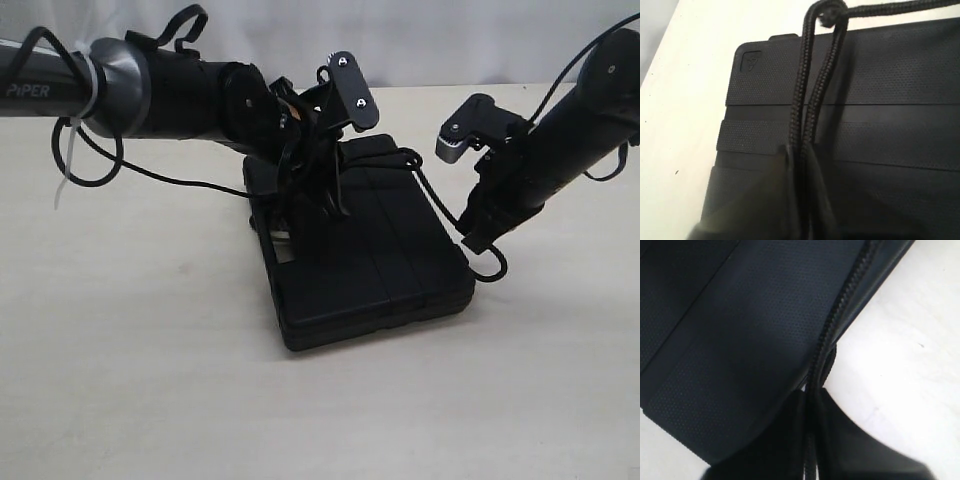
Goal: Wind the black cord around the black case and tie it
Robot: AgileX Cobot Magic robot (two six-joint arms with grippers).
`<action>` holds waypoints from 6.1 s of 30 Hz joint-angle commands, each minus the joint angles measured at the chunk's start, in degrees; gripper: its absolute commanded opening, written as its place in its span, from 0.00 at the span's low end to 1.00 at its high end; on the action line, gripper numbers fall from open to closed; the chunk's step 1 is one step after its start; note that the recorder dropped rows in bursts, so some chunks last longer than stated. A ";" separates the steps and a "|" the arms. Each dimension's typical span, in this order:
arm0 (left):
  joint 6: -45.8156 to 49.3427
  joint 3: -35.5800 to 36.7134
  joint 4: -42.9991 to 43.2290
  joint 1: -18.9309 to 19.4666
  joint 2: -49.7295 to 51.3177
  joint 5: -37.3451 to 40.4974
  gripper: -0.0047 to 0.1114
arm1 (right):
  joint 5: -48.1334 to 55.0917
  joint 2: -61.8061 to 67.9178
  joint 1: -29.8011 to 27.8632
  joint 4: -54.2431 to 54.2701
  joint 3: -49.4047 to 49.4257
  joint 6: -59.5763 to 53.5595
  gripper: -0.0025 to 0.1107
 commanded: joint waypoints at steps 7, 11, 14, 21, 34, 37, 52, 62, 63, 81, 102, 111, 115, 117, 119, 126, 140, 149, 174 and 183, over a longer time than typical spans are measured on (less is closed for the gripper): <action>1.91 -0.02 0.02 -0.85 -0.06 -2.77 0.04 | -0.64 -0.66 0.11 1.76 0.23 1.14 0.06; 5.66 -0.02 0.17 -1.64 -0.06 -0.91 0.04 | -1.50 -0.66 0.11 1.66 0.23 2.45 0.06; 8.24 -0.02 0.17 -2.15 -0.06 0.14 0.04 | -1.81 -0.66 0.11 1.66 -0.10 3.35 0.06; 11.43 -0.02 0.30 -3.50 -0.06 0.19 0.04 | -2.61 -0.56 0.11 1.66 -0.10 4.15 0.06; 11.80 -0.02 8.48 -6.87 -0.06 2.65 0.04 | -4.09 0.38 0.11 1.66 -0.10 3.85 0.06; 11.80 -0.02 10.11 -6.98 -0.06 4.61 0.04 | -4.96 0.38 0.11 1.66 -0.32 3.85 0.06; 12.54 -0.02 9.47 -6.98 -0.06 4.28 0.04 | -3.74 3.14 0.11 8.30 -2.02 2.99 0.06; 12.54 -0.02 9.46 -6.98 -0.06 4.74 0.04 | -5.58 1.46 0.11 8.58 -2.02 2.36 0.20; 12.54 -0.02 9.46 -6.98 -0.06 4.74 0.04 | -5.70 1.37 0.11 8.71 -2.02 2.36 0.23; 12.54 -0.02 9.46 -6.98 -0.06 5.39 0.04 | -9.93 -4.52 0.11 19.64 -2.02 6.06 0.35; 12.54 -0.02 9.04 -6.98 -0.06 5.76 0.04 | -12.70 5.84 0.11 32.57 -2.02 -7.11 0.34; 12.78 -0.02 9.25 -6.67 -0.06 8.41 0.04 | -23.05 -1.86 0.11 34.45 -2.02 -7.28 0.06; 12.78 -0.02 9.25 -6.67 -0.06 9.23 0.04 | -23.78 -5.12 0.11 34.71 -2.02 -7.28 0.06; 12.78 -0.02 9.25 -6.67 -0.06 9.52 0.04 | -25.16 -6.53 0.11 34.71 -2.02 -6.68 0.06; 12.78 -0.02 9.25 -6.67 -0.06 9.66 0.04 | -26.68 -7.25 0.11 34.71 -2.02 -6.68 0.06; 12.78 -0.02 9.25 -6.67 -0.06 10.16 0.04 | -36.39 -7.56 0.11 34.71 -2.02 -6.68 0.06; 12.57 -0.02 10.12 -1.62 -0.06 12.61 0.04 | -43.89 -10.40 -0.73 34.71 -2.02 -6.20 0.06; 12.44 -0.02 9.99 -1.17 -0.06 12.20 0.09 | -38.36 -10.88 -7.50 34.71 -2.02 -4.86 0.06; 12.30 -0.02 -0.06 -1.17 0.29 6.87 0.40 | -38.22 -10.62 -10.69 34.20 0.27 -4.88 0.06; 11.34 -0.02 7.77 -0.12 2.07 8.21 0.07 | -38.59 -10.62 -10.69 34.20 0.27 -4.88 0.06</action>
